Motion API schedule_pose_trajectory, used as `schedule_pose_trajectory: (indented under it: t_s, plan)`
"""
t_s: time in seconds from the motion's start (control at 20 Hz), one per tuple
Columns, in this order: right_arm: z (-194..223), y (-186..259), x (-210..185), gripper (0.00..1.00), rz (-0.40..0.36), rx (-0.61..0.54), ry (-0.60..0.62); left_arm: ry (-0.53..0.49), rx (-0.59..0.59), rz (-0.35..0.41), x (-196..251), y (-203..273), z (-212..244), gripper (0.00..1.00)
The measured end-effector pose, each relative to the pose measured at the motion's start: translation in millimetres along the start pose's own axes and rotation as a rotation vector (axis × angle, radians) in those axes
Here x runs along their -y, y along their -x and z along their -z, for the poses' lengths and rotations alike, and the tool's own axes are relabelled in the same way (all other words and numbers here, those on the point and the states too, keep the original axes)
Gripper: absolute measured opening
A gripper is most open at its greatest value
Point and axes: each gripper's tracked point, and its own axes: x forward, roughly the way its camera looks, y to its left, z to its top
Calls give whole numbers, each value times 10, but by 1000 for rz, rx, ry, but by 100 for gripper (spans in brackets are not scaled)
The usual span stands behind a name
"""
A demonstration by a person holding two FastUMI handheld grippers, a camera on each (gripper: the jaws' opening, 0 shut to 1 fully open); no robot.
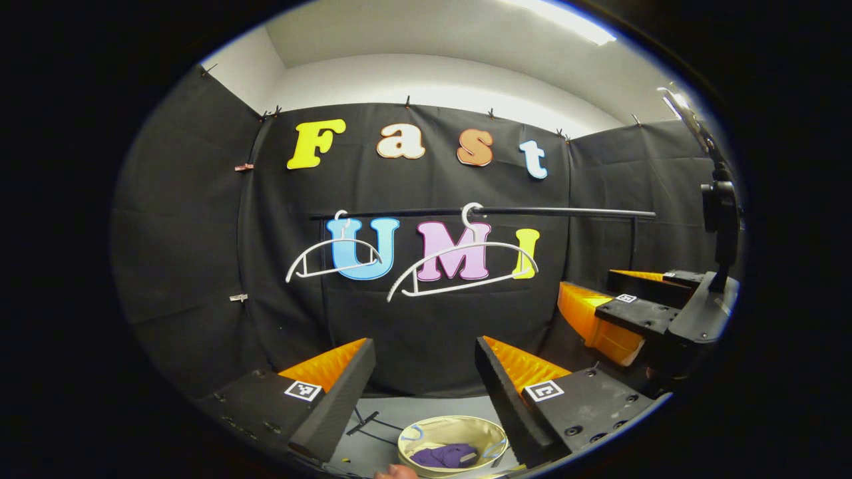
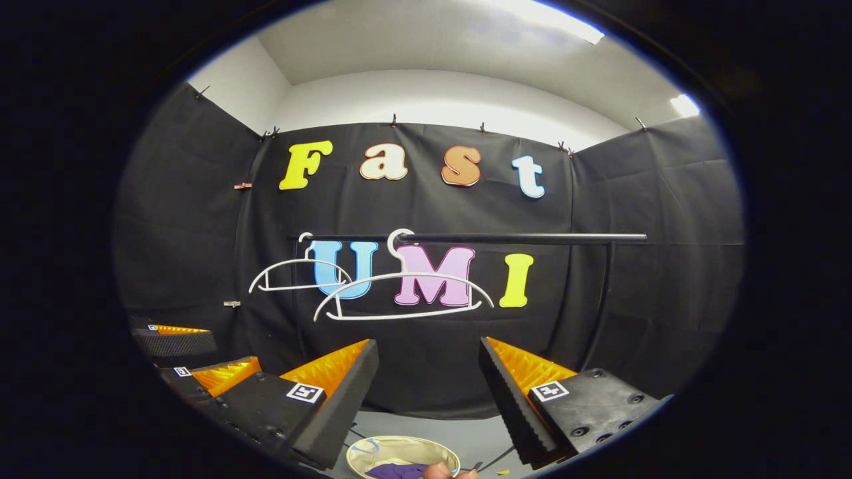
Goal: Grasp the clothes on the hanger with both hands and then place them into the laundry hamper below.
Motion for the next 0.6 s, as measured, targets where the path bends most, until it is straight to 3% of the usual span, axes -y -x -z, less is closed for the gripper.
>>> schedule_pose_trajectory:
  t_s: [0.6]
  plan:
    - [-55,125,-83,97,-17,16,32,21,15,-7,-14,160,-34,95]
